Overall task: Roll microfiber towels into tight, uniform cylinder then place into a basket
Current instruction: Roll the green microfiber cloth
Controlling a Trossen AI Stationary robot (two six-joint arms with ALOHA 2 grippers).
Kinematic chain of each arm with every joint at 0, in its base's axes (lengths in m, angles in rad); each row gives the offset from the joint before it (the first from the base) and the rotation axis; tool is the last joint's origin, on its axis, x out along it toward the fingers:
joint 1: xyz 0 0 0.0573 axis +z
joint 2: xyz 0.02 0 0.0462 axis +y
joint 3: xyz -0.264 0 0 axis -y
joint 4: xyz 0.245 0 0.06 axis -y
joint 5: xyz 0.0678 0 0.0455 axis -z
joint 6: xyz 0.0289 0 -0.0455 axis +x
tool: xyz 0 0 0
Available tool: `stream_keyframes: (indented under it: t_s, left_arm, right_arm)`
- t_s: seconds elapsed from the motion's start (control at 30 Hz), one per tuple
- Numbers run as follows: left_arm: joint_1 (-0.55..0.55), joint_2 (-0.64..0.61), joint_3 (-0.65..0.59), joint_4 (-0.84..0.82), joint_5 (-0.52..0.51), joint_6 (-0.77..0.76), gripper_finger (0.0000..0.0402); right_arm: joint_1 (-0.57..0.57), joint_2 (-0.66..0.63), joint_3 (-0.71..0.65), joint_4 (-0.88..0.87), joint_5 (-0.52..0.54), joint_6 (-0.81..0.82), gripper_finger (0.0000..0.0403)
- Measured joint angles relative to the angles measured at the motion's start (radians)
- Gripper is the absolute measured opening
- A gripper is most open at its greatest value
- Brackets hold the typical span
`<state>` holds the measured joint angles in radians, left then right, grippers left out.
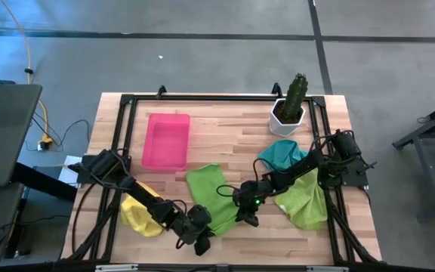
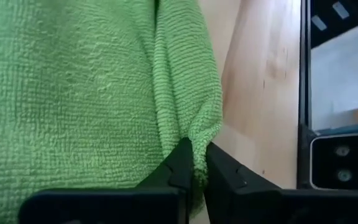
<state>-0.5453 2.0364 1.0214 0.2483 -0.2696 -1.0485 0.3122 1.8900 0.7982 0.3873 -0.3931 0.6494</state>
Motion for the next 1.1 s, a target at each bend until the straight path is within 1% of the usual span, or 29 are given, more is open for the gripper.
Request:
stream_keyframes:
  t_s: [0.1,0.23,0.4,0.63,0.7,0.9,1.03,1.1]
  left_arm:
    - [0.000,-0.005,0.000,0.003,0.001,-0.036,0.0005]
    - [-0.001,-0.012,-0.002,0.032,0.006,-0.058,0.0006]
    - [-0.004,-0.023,-0.002,0.026,0.012,-0.111,0.0007]
    - [-0.007,-0.027,0.000,-0.005,0.035,-0.207,0.0007]
    - [-0.007,-0.028,0.002,-0.031,0.035,-0.240,0.0007]
    - [-0.008,-0.034,0.002,-0.063,0.030,-0.287,0.0007]
    - [-0.010,-0.044,0.002,-0.119,0.015,-0.332,0.0007]
    - [-0.011,-0.060,0.002,-0.172,0.012,-0.345,0.0007]
  right_arm:
    - [0.000,0.000,0.000,-0.001,0.000,-0.003,0.0030]
    - [0.000,0.000,0.000,-0.001,0.000,-0.030,0.0030]
    - [0.000,0.000,0.000,0.005,0.000,-0.031,0.0031]
    - [0.000,0.000,-0.001,0.102,0.000,-0.030,0.0031]
    - [0.000,0.000,-0.001,0.109,0.002,-0.053,0.0031]
    - [0.001,0.000,-0.001,0.088,0.086,-0.163,0.0030]
    - [0.002,0.000,0.001,0.075,0.099,-0.215,0.0030]
    - [0.008,0.000,0.001,0.070,0.103,-0.247,0.0031]
